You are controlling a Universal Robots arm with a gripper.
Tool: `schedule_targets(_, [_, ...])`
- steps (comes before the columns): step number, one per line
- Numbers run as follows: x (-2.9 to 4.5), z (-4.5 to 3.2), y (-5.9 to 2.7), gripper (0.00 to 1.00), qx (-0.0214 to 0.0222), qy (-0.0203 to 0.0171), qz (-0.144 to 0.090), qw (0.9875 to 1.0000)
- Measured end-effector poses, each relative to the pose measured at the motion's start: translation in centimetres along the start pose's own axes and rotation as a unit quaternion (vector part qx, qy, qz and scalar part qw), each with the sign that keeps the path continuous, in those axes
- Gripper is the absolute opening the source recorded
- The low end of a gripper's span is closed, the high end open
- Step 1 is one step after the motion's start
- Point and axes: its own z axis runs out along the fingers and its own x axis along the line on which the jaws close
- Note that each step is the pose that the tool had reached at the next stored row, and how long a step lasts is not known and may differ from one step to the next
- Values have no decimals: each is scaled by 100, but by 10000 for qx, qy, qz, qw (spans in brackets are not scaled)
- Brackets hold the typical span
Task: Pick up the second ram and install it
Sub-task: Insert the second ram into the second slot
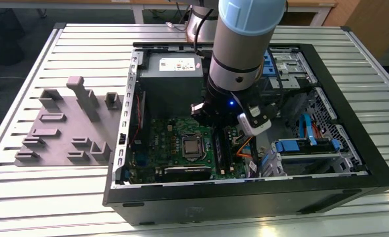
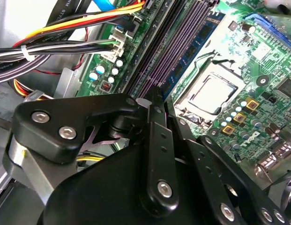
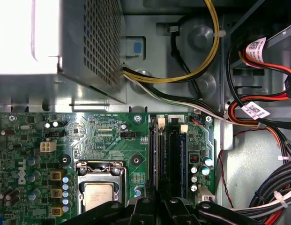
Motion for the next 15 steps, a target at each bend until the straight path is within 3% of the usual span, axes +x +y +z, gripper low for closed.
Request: schedule_targets(15, [-31, 12, -73, 14, -12, 0, 52, 10000])
